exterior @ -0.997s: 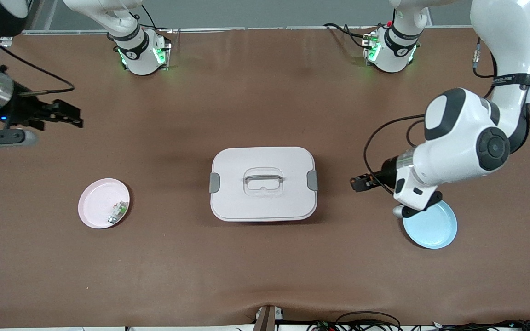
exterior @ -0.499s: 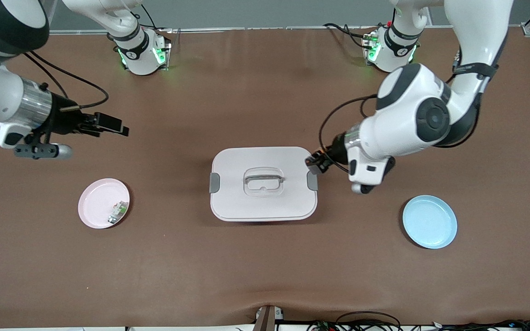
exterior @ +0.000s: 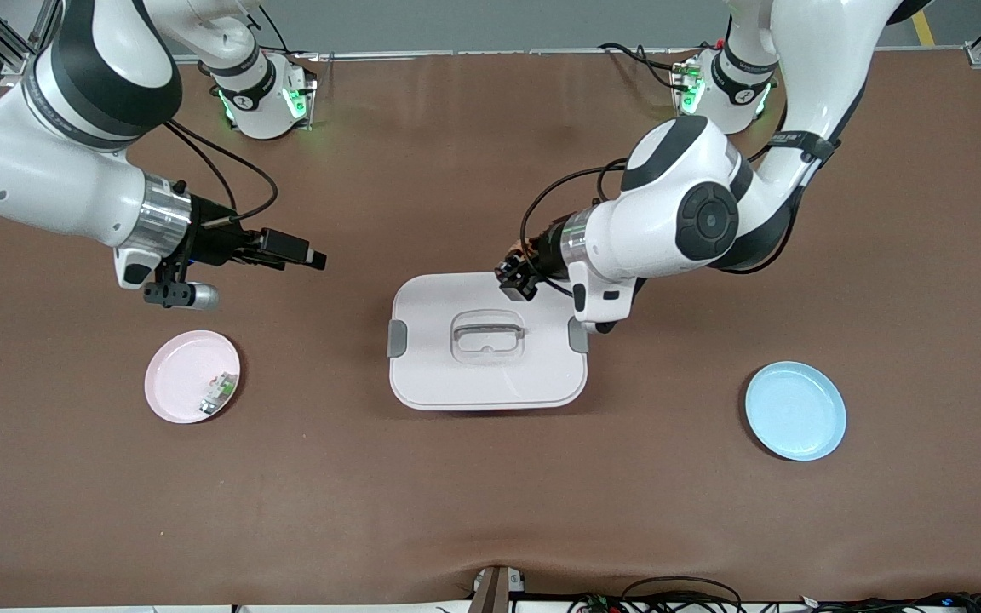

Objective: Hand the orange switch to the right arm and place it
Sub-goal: 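Bring the switch over the box toward the open right gripper, then close the right gripper on the switch and open the left gripper, then carry the switch to the white plate while the left gripper withdraws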

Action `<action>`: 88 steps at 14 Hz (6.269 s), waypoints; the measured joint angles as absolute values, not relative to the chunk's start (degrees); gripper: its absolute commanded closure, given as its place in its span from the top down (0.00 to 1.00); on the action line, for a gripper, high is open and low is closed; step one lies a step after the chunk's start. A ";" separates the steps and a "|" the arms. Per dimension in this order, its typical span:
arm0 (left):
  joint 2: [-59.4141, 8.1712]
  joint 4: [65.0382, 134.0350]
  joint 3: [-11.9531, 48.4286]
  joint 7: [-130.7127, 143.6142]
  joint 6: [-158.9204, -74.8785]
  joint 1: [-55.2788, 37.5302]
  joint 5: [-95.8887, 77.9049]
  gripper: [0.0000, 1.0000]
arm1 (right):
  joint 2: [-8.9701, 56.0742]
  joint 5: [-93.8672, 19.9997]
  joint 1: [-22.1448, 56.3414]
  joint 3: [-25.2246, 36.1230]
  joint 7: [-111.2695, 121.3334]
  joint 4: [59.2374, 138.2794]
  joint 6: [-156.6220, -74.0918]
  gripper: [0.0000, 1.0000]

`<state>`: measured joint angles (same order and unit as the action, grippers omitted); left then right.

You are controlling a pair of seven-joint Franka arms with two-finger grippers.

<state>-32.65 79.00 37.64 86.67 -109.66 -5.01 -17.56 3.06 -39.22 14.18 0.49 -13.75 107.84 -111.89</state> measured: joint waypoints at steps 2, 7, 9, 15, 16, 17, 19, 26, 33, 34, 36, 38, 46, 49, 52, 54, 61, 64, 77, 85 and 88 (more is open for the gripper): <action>-33.39 78.90 37.63 88.74 -111.09 -5.12 -21.08 0.00 | 1.63 -41.06 16.14 0.49 -15.45 110.63 -115.82 1.00; -35.29 78.78 37.59 95.48 -118.08 -9.61 -21.94 0.00 | -0.90 -44.40 26.28 0.34 -27.45 114.09 -126.26 1.00; -36.02 78.75 37.56 97.34 -120.42 -10.68 -21.95 0.00 | -1.63 -44.45 29.72 0.30 -29.82 115.56 -128.52 1.00; -36.94 78.52 37.56 97.75 -121.66 -11.16 -21.95 0.00 | -1.87 -44.79 30.37 0.94 -30.38 118.55 -128.71 1.00; -36.94 78.44 37.58 98.05 -121.67 -11.25 -21.95 0.00 | -1.87 -45.52 30.33 1.11 -30.55 118.60 -128.76 1.00; -36.94 78.36 37.60 98.45 -121.66 -11.49 -21.96 0.00 | -1.83 -46.66 30.25 1.29 -30.61 118.66 -128.89 1.00; -36.94 78.17 37.62 99.06 -121.67 -12.19 -21.96 0.00 | -1.60 -48.01 30.25 1.36 -30.62 118.77 -130.54 1.00; -36.94 77.11 37.65 101.78 -122.19 -13.69 -22.00 0.00 | 0.04 -48.27 32.62 1.05 -30.57 118.76 -134.53 1.00; -36.94 76.99 37.65 102.41 -122.74 -14.15 -22.00 0.00 | 1.00 -48.36 35.36 0.85 -30.58 118.23 -135.83 1.00; -36.94 76.98 37.66 102.60 -122.74 -14.15 -22.00 0.00 | 1.02 -48.36 35.36 0.86 -30.58 118.23 -135.83 1.00; -36.94 76.97 37.66 102.78 -122.74 -14.15 -22.00 0.00 | 1.06 -48.36 35.38 0.86 -30.55 118.23 -135.84 1.00; -36.94 76.97 37.66 102.78 -122.74 -14.15 -22.00 0.00 | 1.11 -48.36 35.39 0.86 -29.97 118.23 -135.94 1.00; -36.97 76.63 37.65 102.78 -123.55 -14.18 -22.00 0.00 | 1.73 -48.45 35.60 0.84 -28.70 118.05 -136.45 0.30; -37.14 76.58 37.61 103.11 -124.04 -14.20 -22.01 0.00 | 1.84 -48.75 35.61 1.14 -29.09 117.72 -136.60 0.06; -37.16 76.54 37.55 103.15 -124.06 -14.07 -22.06 0.00 | 1.95 -48.77 35.60 1.37 -29.00 117.80 -136.57 0.00; -37.16 76.54 37.55 103.15 -124.06 -14.07 -22.06 0.00 | 1.95 -48.77 35.60 1.37 -29.00 117.80 -136.57 0.00; -37.23 76.54 37.49 103.18 -124.06 -13.89 -23.00 0.85 | 1.95 -48.77 35.59 1.41 -28.98 117.69 -136.57 0.00; -37.22 76.14 37.54 103.17 -124.15 -13.88 -23.19 1.00 | 1.96 -48.77 35.59 1.34 -28.50 117.54 -136.23 0.00; -31.81 74.54 37.29 87.57 -119.24 -3.49 -19.93 1.00 | 1.12 -35.23 22.41 2.32 -2.19 115.44 -116.11 0.00; -29.83 74.53 37.18 67.86 -113.21 3.53 -5.27 1.00 | 0.93 -15.12 13.66 2.45 21.78 114.73 -112.32 0.00; -29.31 74.53 37.11 59.43 -110.56 7.96 -0.80 1.00 | 2.45 -11.43 7.97 2.58 34.76 114.86 -112.87 0.00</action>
<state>-29.31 74.53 37.11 59.43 -110.56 7.96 -0.80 2.45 -11.43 7.97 2.58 34.76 114.86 -112.87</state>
